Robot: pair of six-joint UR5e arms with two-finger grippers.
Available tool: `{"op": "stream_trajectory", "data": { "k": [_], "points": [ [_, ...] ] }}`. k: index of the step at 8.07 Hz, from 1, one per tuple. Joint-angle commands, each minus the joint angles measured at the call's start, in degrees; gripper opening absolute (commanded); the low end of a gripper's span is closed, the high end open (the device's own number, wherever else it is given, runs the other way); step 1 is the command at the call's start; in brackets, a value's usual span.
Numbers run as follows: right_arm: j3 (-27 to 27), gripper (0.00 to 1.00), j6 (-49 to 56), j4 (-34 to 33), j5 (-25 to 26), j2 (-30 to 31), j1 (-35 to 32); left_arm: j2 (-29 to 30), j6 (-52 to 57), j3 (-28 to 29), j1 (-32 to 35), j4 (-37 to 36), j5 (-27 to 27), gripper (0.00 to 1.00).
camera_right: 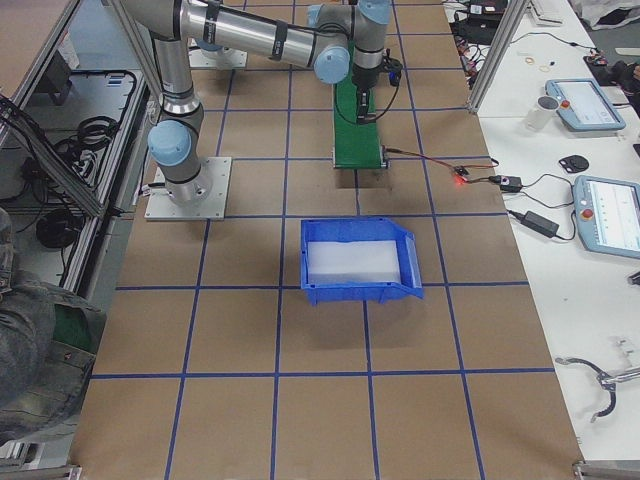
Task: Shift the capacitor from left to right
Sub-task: 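Carry the capacitor with the right gripper over the blue bin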
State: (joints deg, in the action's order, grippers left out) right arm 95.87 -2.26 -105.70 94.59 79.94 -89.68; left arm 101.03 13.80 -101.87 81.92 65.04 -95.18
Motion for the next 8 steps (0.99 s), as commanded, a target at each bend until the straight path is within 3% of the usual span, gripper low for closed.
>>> {"op": "stream_trajectory", "data": {
  "k": [1, 6, 8],
  "points": [
    [-0.25, 0.0, 15.56, 2.79, 6.54, 3.38, 13.7, 0.04, -0.08, 0.0, 0.0, 0.0, 0.0, 1.0],
    [-0.16, 0.0, 38.87, 1.03, 7.02, 3.21, 32.07, 0.13, 0.0, 0.0, 0.0, 0.0, -0.09, 1.0],
    [0.02, 0.0, 43.12, 1.03, 5.79, 1.11, 37.8, 0.13, 0.0, 0.0, 0.09, 0.0, -0.18, 1.0]
  ]
}}
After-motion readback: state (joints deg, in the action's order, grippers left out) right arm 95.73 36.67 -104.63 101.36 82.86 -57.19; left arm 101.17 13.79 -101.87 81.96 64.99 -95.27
